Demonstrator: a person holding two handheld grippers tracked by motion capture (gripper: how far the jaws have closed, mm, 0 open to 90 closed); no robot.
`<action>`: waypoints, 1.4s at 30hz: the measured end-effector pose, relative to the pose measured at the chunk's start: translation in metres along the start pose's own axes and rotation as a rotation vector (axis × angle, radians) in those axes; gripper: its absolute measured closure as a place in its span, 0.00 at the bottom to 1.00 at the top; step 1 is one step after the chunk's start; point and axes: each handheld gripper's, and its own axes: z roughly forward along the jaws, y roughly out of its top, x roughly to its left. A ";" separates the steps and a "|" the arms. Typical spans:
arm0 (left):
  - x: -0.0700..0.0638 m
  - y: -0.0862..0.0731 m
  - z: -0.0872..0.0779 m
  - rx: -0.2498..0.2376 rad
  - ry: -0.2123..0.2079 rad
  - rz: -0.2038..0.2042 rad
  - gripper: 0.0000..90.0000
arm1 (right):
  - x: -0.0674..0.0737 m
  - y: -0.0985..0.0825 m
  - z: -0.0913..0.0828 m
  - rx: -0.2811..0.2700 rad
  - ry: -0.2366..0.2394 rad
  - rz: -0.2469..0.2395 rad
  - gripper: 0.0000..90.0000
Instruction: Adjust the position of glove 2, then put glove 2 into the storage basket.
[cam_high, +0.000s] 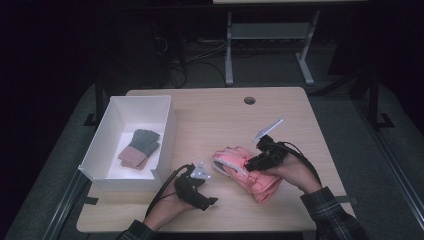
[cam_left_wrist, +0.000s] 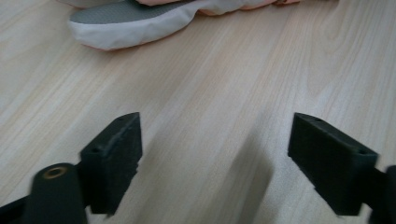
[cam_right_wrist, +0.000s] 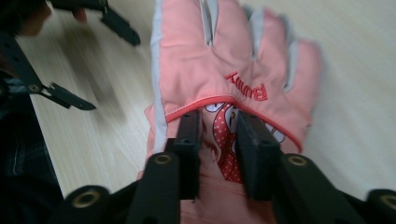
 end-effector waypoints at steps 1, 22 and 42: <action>0.000 0.000 0.000 -0.004 -0.001 -0.003 0.25 | 0.000 0.000 -0.009 -0.031 -0.005 0.000 0.73; 0.004 0.009 -0.015 -0.065 -0.064 -0.062 1.00 | -0.043 -0.086 -0.042 -0.243 -0.150 0.094 1.00; -0.010 0.059 0.034 -0.023 -0.104 0.020 1.00 | -0.027 -0.109 -0.010 -0.149 -0.150 -0.004 1.00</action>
